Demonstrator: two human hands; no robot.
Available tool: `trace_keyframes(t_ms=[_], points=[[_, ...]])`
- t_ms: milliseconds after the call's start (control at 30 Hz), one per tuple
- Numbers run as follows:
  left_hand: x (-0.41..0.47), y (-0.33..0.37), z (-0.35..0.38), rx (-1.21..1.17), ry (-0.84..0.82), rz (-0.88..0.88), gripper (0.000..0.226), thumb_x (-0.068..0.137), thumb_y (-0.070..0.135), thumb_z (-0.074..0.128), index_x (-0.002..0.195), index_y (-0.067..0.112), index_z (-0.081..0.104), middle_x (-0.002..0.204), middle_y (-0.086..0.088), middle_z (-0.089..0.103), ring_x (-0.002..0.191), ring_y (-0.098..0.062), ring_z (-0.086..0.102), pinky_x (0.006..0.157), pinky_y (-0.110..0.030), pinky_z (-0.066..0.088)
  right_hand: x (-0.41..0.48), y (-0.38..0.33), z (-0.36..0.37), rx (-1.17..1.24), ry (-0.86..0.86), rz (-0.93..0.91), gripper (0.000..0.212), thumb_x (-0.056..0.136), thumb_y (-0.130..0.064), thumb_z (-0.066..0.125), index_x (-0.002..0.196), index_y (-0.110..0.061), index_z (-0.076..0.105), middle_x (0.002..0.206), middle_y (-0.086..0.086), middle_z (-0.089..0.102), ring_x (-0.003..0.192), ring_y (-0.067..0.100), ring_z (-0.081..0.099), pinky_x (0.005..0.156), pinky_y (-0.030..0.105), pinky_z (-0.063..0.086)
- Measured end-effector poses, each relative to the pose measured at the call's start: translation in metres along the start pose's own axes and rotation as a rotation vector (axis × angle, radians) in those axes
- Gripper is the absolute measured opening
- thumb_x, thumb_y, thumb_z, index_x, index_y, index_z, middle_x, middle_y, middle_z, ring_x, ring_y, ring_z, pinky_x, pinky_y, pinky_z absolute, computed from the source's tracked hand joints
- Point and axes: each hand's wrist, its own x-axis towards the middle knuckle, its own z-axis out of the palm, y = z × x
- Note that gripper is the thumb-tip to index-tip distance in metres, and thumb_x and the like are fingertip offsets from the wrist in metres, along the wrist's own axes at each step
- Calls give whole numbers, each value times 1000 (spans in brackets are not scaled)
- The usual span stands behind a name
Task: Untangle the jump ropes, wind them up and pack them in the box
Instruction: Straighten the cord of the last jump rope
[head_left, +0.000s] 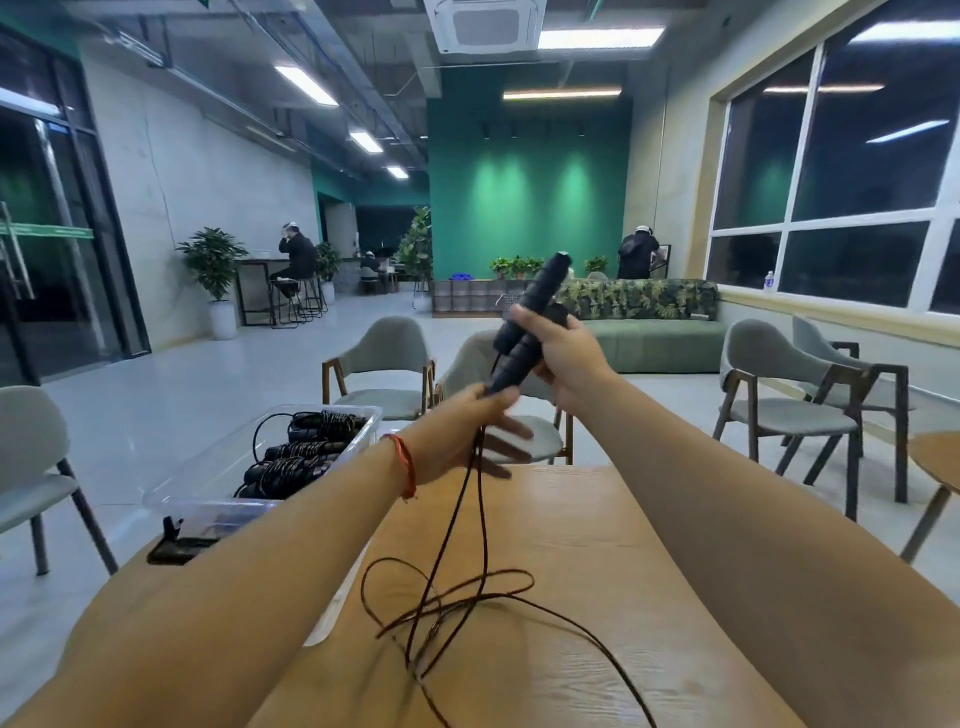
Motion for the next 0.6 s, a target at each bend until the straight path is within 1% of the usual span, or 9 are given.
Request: trace_keyframes(t_ms=[100, 167, 233, 300, 367, 400, 500, 567, 600], points=[[-19, -43, 3, 283, -283, -242, 36, 109, 39, 55, 127, 9, 59, 110, -17, 76, 104, -33, 74, 94, -53, 60, 18, -6, -15, 107, 197, -56, 49, 80, -31, 93, 119, -19, 65, 121, 5, 77, 112, 27, 74, 107, 54, 55], [-27, -70, -4, 581, -329, -409, 44, 111, 46, 45, 118, 9, 67, 104, -13, 77, 99, -27, 73, 100, -50, 57, 28, -6, -31, 70, 357, -127, 64, 69, -45, 94, 122, -24, 66, 121, -4, 77, 114, 23, 73, 110, 53, 53], [-22, -91, -19, 942, -131, -505, 49, 110, 53, 41, 106, 15, 71, 97, -6, 75, 92, -23, 71, 92, -43, 59, 32, -5, -48, -105, 447, -201, 62, 71, -53, 89, 121, -27, 65, 120, -8, 75, 114, 22, 71, 109, 52, 53], [-10, -101, -38, 1164, 178, -480, 46, 109, 54, 38, 94, 20, 65, 91, -1, 72, 87, -21, 72, 84, -40, 62, 24, -3, -58, -384, 448, -260, 48, 80, -52, 84, 116, -25, 64, 116, -6, 74, 107, 22, 71, 102, 48, 56], [5, -96, -52, 1180, 396, -422, 46, 110, 53, 38, 93, 19, 64, 86, -1, 71, 80, -19, 72, 78, -38, 61, 21, 6, -73, -627, 386, -257, 36, 90, -44, 81, 111, -22, 63, 110, -3, 72, 96, 22, 70, 90, 41, 57], [12, -90, -56, 1122, 414, -423, 45, 110, 50, 40, 93, 16, 64, 82, -1, 69, 74, -17, 70, 71, -35, 59, 20, 13, -82, -706, 351, -203, 32, 91, -41, 81, 109, -22, 63, 106, -1, 72, 91, 22, 70, 84, 40, 56], [21, -63, -54, 861, 246, -552, 32, 106, 38, 51, 85, 17, 63, 64, 2, 59, 54, -14, 51, 51, -26, 40, 18, 46, -106, -878, 224, 70, 33, 84, -36, 86, 106, -20, 67, 100, 3, 75, 86, 22, 72, 73, 36, 56], [22, -56, -48, 769, 150, -620, 29, 103, 37, 55, 82, 19, 62, 58, 3, 53, 50, -14, 42, 51, -26, 34, 16, 72, -119, -950, 132, 259, 39, 77, -34, 89, 106, -17, 69, 99, 7, 77, 88, 26, 74, 74, 38, 60], [24, -55, -45, 758, 133, -628, 28, 103, 38, 57, 84, 18, 64, 59, 3, 53, 50, -13, 43, 52, -26, 36, 14, 86, -125, -950, 97, 336, 41, 76, -32, 89, 108, -14, 69, 100, 9, 78, 90, 28, 75, 80, 42, 63]])
